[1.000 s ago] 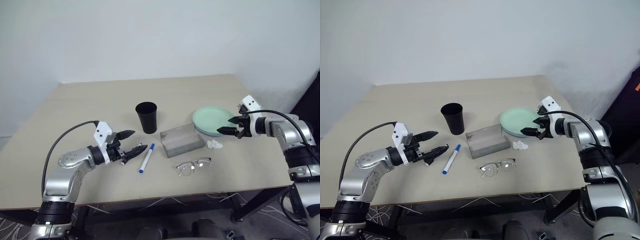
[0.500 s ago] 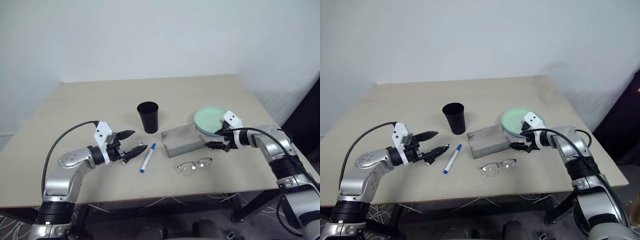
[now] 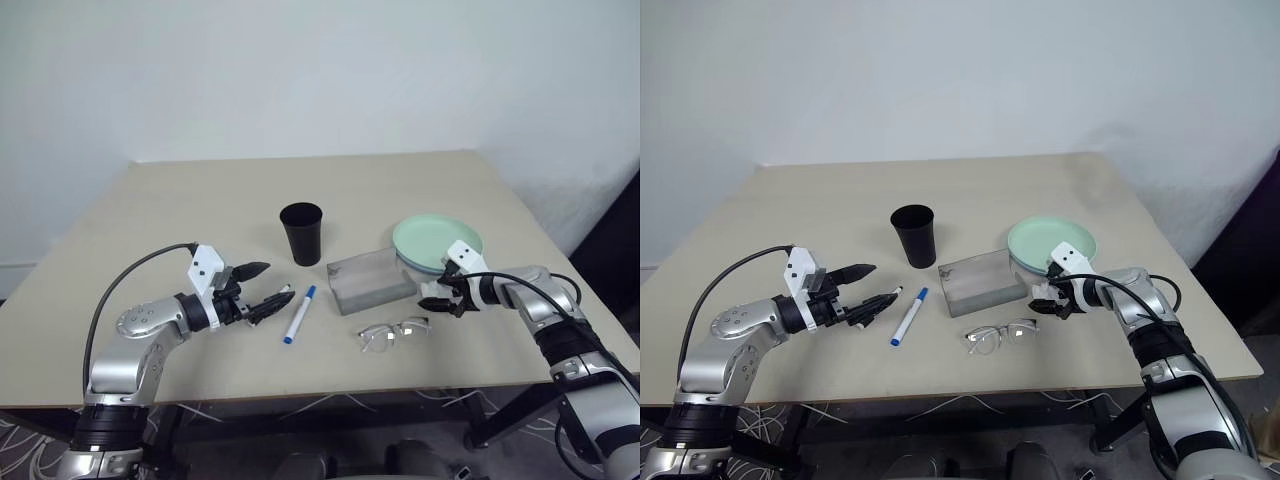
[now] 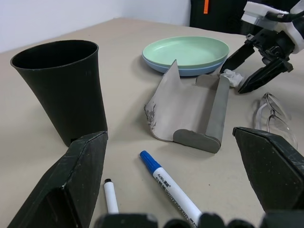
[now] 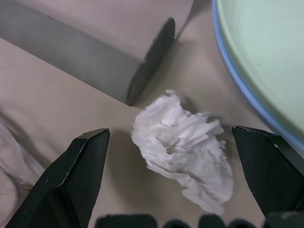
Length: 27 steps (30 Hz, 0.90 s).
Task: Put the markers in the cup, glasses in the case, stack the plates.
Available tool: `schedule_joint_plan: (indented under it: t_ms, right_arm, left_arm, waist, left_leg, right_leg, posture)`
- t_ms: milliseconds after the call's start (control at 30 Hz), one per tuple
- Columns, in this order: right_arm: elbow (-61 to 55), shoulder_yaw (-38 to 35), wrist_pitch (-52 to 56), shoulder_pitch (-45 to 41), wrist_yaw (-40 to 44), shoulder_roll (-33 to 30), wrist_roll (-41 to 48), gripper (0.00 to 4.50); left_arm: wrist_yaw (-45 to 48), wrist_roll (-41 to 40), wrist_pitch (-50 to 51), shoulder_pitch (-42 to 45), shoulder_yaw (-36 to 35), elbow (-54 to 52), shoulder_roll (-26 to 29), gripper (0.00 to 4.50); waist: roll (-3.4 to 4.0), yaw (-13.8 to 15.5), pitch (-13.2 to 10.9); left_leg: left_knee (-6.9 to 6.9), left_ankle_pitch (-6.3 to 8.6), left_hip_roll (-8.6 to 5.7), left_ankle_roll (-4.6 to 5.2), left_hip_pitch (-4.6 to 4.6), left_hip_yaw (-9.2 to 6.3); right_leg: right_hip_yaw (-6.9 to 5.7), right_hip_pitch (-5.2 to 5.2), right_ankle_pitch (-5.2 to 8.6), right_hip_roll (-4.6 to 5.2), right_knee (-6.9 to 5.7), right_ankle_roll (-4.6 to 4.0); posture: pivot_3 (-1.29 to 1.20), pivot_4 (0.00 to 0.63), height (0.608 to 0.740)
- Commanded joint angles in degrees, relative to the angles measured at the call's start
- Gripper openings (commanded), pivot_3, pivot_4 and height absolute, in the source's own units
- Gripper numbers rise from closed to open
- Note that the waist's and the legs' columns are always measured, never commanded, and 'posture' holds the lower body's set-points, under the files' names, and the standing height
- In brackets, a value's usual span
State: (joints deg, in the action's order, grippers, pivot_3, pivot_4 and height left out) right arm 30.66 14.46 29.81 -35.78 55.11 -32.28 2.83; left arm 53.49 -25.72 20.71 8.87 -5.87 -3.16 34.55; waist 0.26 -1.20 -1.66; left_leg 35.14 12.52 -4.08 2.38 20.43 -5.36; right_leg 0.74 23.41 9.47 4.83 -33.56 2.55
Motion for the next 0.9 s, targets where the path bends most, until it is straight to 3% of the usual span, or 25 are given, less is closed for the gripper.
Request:
schedule_joint_plan:
  t_ms: [33,400,700,800,900]
  right_arm:
    - [0.41,-0.65,-1.81,-1.52,-0.21,0.32,-0.80,3.94]
    - [1.23,-1.39,-2.94,-2.04,-0.20,0.04,-1.11,0.10]
    - [-3.35,-2.78,-1.95,-6.03,4.61,-2.57,0.57,0.02]
    - [0.53,-5.81,-1.51,-12.37,2.60,-0.70,2.13,0.02]
    - [10.16,-7.23,-5.42,-18.22,-4.54,2.49,-0.08,0.02]
  left_arm:
    - [-0.07,-0.64,-0.78,0.60,-1.23,-2.23,0.45,4.50]
    - [0.09,-0.47,-0.82,0.99,-0.99,-1.87,0.43,4.50]
    - [0.13,-0.31,-0.97,1.44,-0.88,-1.35,0.33,4.50]
    - [0.24,-0.24,-1.00,1.71,-0.77,-1.05,0.30,4.50]
    - [0.24,-0.08,-1.08,2.09,-0.53,-0.75,0.09,4.50]
  waist:
    - [0.00,0.00,0.00]
    - [-0.01,0.02,0.00]
    - [0.01,-0.04,0.00]
    - [0.04,-0.19,-0.03]
    - [-0.01,-0.16,-0.01]
  left_leg:
    - [0.00,0.00,0.00,0.00,-0.01,0.00]
    - [0.05,-0.01,0.00,0.01,-0.03,0.00]
    - [0.02,0.00,-0.03,0.01,0.02,0.00]
    - [-0.01,0.00,0.10,0.00,-0.02,0.00]
    - [-0.02,0.00,0.19,0.00,-0.16,0.03]
  right_leg:
    - [0.00,-0.01,0.00,0.00,0.00,0.01]
    - [0.01,-0.08,0.03,0.00,0.01,-0.04]
    - [0.01,0.00,0.00,0.00,0.00,0.01]
    - [0.02,0.07,0.00,0.00,-0.01,0.00]
    - [-0.03,0.01,0.02,-0.03,-0.03,-0.04]
  posture:
    - [0.00,0.000,0.732]
    - [0.00,0.000,0.732]
    - [0.00,0.000,0.732]
    - [0.00,0.000,0.732]
    - [0.00,0.000,0.732]
